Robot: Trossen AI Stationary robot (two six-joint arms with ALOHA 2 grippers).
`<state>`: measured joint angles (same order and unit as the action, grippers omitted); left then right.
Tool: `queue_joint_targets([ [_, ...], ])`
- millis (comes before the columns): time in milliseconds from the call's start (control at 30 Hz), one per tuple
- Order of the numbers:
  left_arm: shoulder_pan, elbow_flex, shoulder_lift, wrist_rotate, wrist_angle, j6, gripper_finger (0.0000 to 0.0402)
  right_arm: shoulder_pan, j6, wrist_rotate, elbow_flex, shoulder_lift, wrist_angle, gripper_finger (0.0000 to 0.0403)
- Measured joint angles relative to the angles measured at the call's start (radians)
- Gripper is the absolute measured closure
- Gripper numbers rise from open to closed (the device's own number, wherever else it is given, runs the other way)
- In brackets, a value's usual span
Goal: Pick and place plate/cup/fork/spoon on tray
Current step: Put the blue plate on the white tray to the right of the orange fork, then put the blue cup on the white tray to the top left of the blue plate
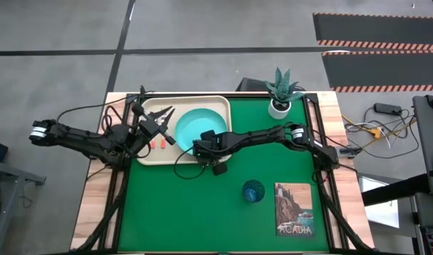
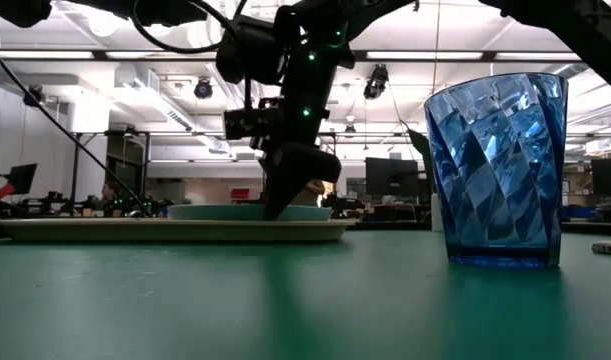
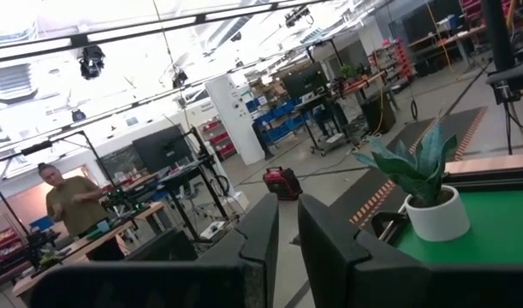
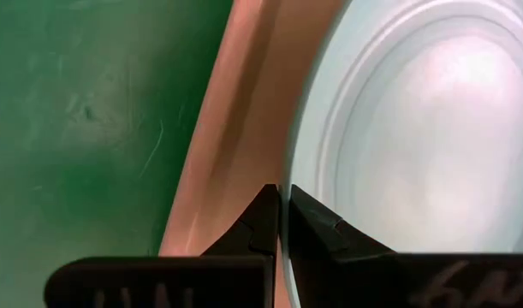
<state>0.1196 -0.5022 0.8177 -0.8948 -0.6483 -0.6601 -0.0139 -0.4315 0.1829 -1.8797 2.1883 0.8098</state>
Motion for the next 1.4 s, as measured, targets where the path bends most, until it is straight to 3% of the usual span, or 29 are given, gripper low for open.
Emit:
queue_joint_targets([
  [400,0.0,0.0,0.001,0.0,-0.002,0.0,0.0368,-0.004,0.014,0.001,0.017,0.0,-0.04,0.0389],
  [1000,0.0,0.0,0.001,0.0,-0.001,0.0,0.0368,-0.018,0.072,0.001,0.019,-0.004,-0.03,0.0306],
  [1400,0.0,0.002,0.002,0.001,-0.001,0.0,0.0368,-0.016,0.119,-0.008,0.024,-0.124,0.026,0.0301],
])
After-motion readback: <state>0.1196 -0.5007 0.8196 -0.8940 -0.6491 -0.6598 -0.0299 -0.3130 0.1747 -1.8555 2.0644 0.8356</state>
